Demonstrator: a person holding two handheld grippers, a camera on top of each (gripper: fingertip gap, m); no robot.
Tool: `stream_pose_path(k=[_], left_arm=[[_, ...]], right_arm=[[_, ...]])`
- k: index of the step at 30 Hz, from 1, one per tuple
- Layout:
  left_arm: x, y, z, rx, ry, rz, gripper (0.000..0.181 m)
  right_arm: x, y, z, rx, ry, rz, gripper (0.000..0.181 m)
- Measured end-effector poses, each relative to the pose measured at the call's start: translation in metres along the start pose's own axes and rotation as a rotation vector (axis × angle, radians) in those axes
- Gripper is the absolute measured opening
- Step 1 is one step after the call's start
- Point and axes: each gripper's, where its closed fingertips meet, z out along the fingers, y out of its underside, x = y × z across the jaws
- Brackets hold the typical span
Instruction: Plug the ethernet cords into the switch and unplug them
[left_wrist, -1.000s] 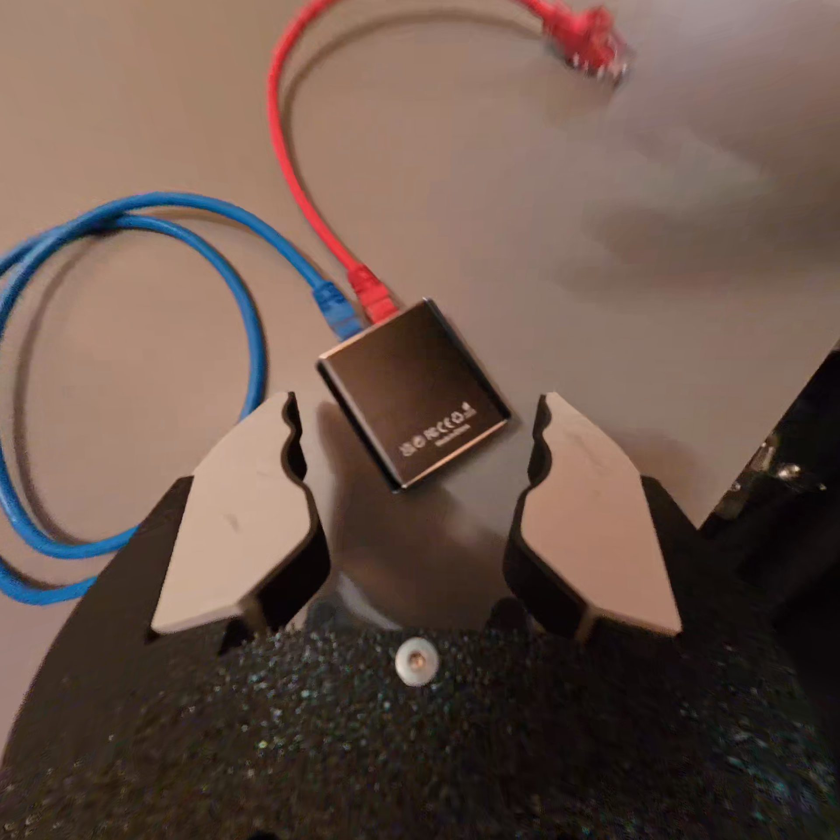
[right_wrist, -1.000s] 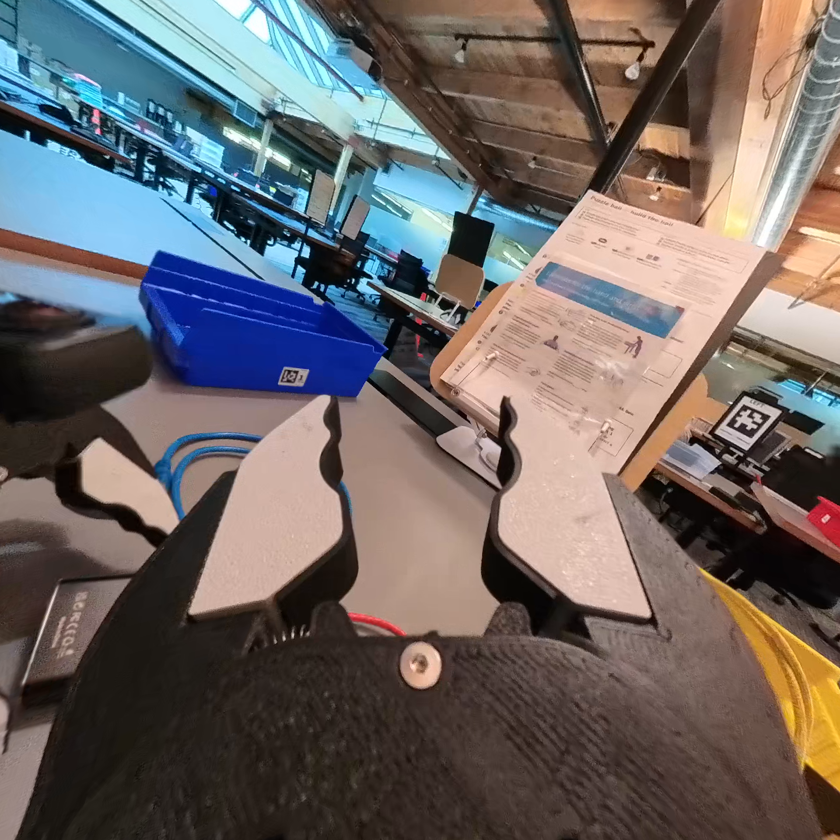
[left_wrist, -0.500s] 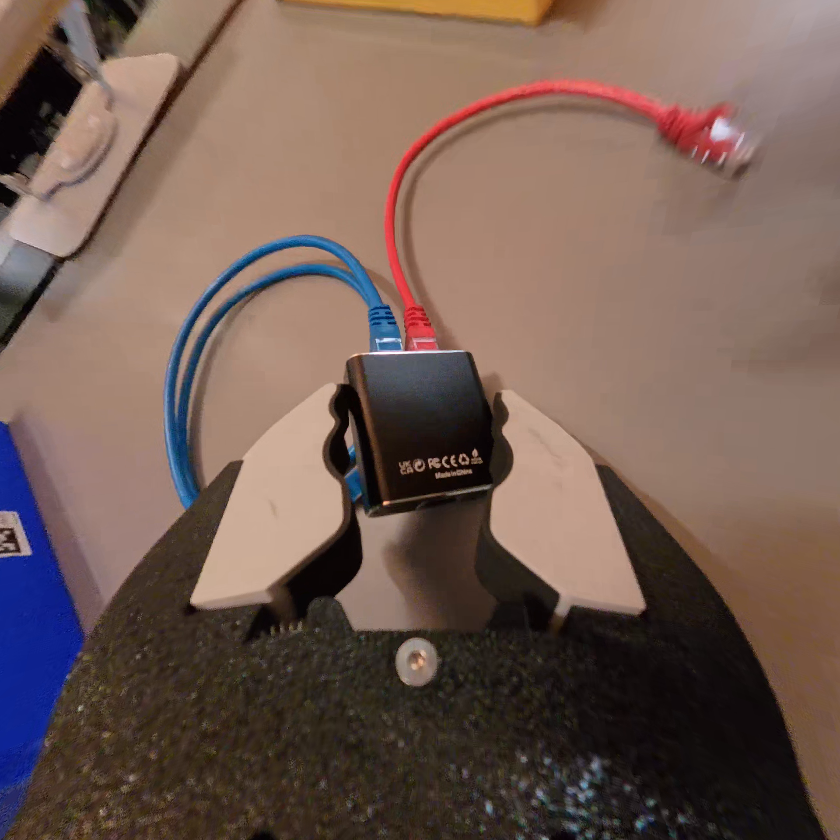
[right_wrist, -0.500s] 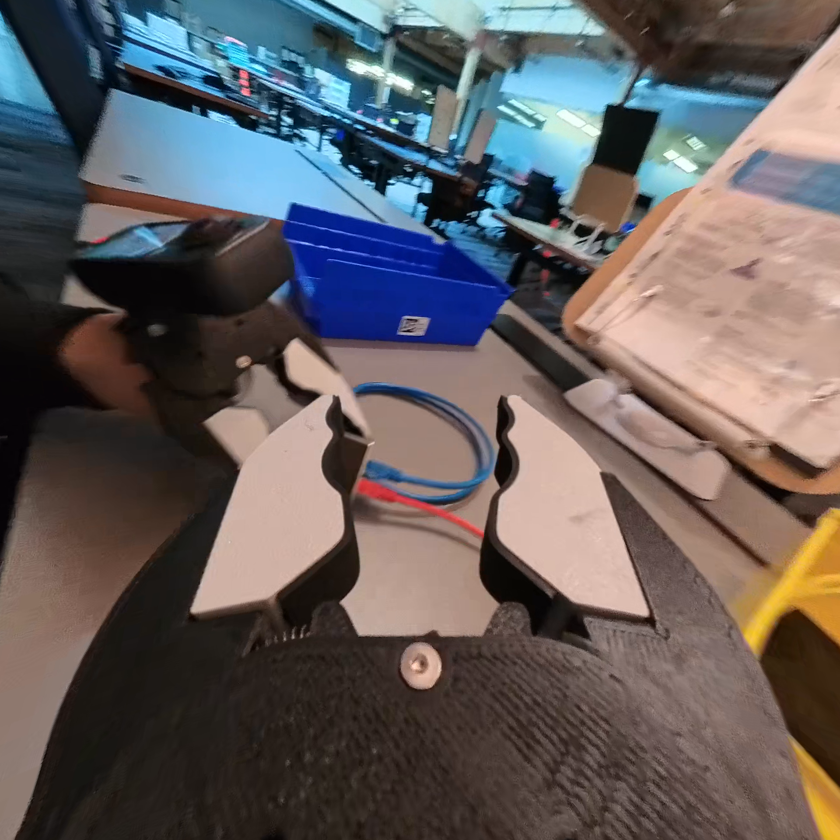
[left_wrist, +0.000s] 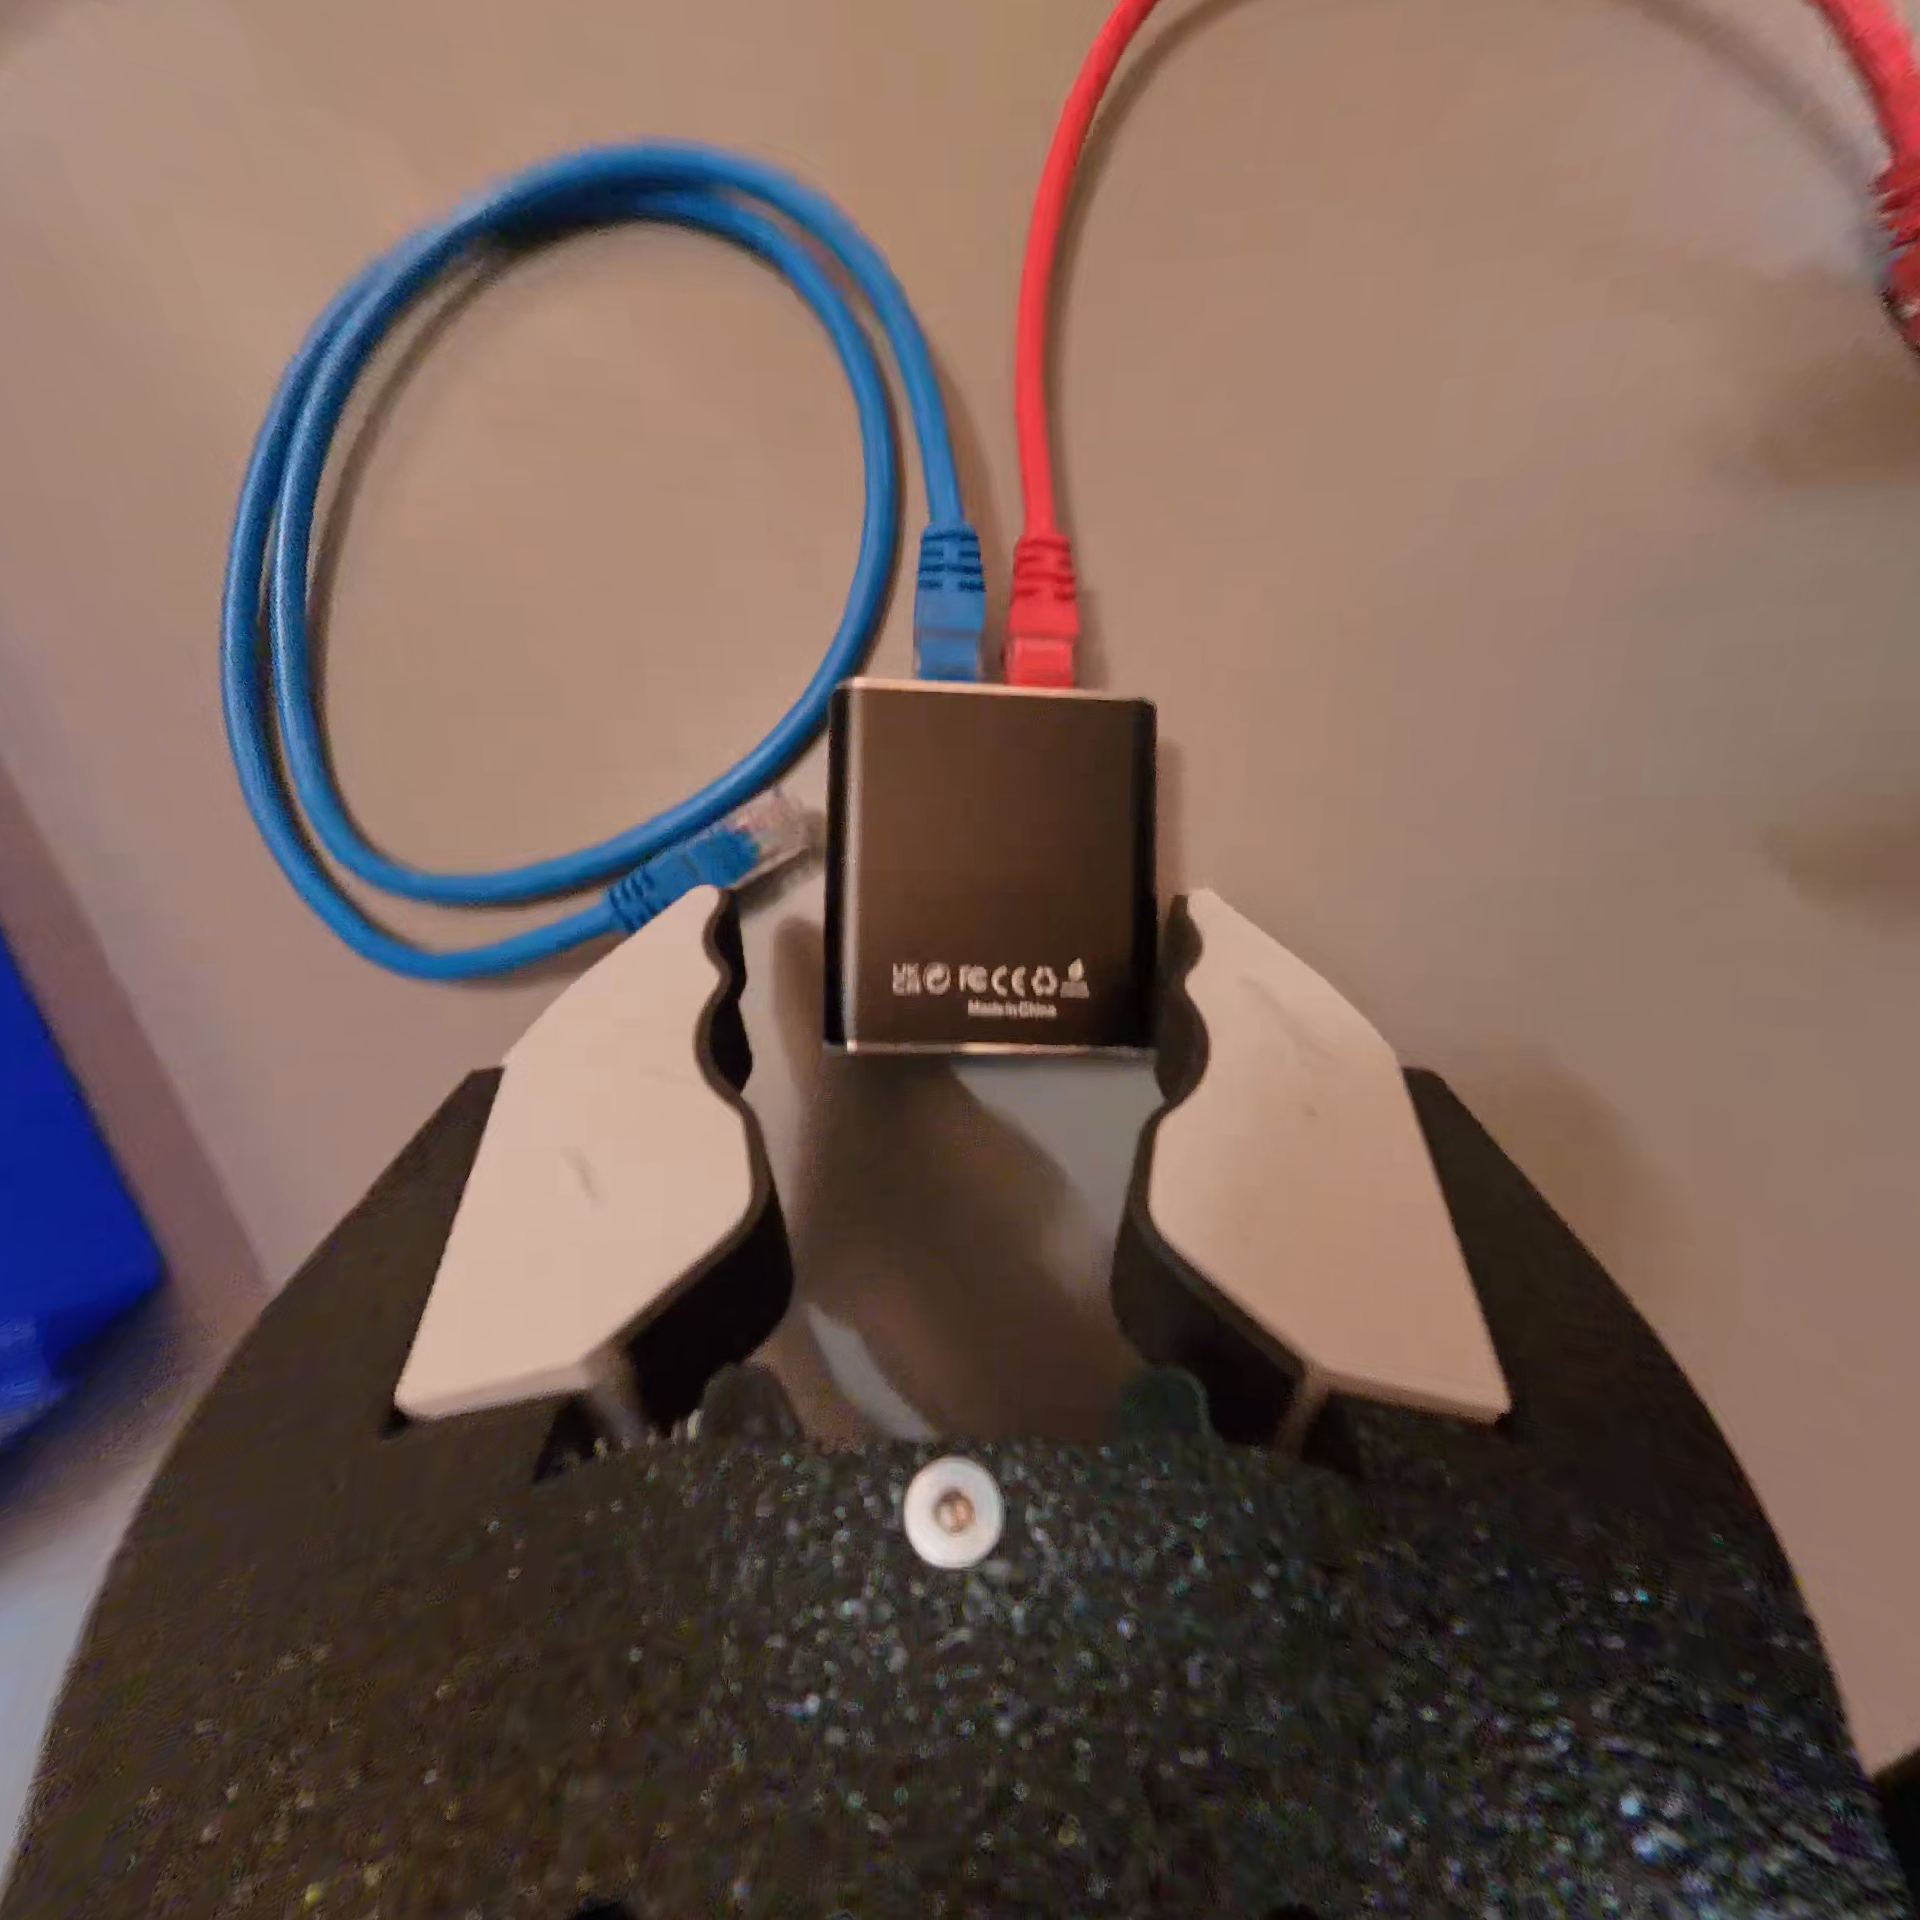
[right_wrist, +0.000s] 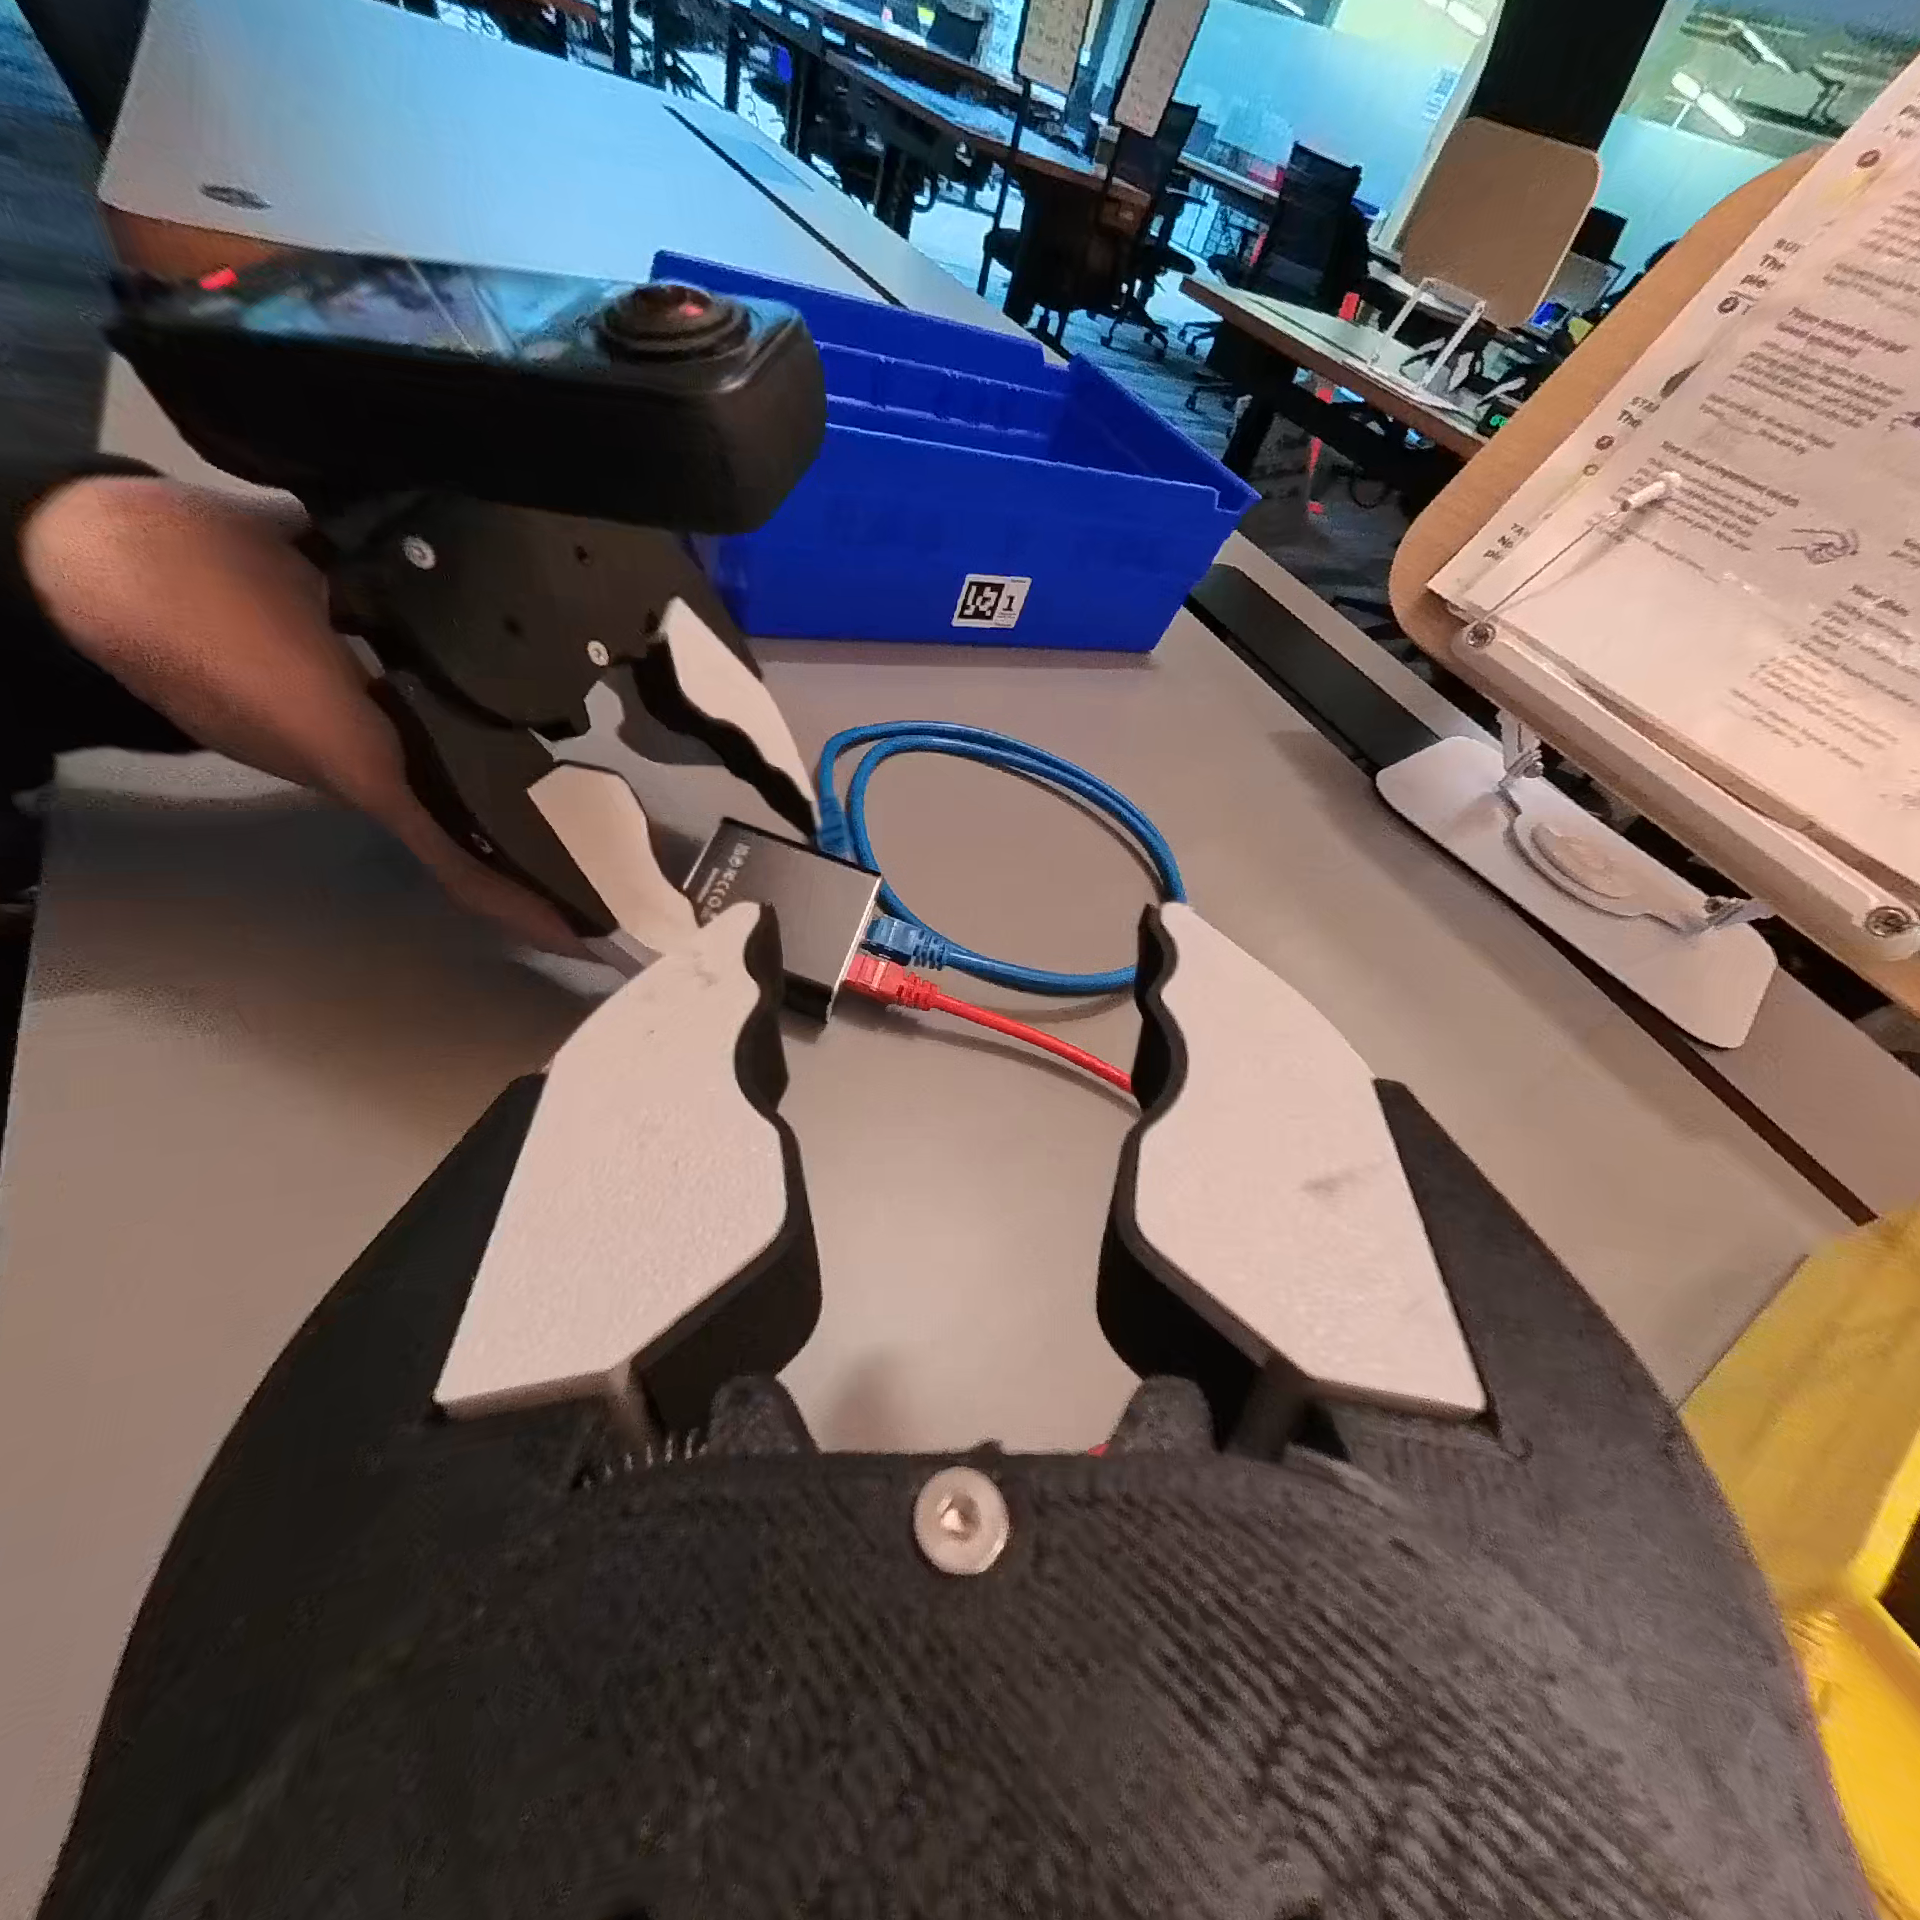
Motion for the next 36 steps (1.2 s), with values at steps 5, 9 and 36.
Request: stream_pose_path(k=[5,9,36], left_arm=[[0.005,-0.002,0.002,0.023,0.038,-0.033,0.061],[-0.008,-0.012,0.003,0.113,-0.024,0.136,0.061],[-0.02,0.017,-0.014,-0.068,0.081,-0.12,0.068]], right_arm=[[0.004,0.003,0.001,0.001,0.018,0.035,0.064],[-0.001,0.001,0.006,0.003,0.002,0.083,0.063],[-0.023,-0.022,0.033,0.281,-0.297,0.867,0.059]])
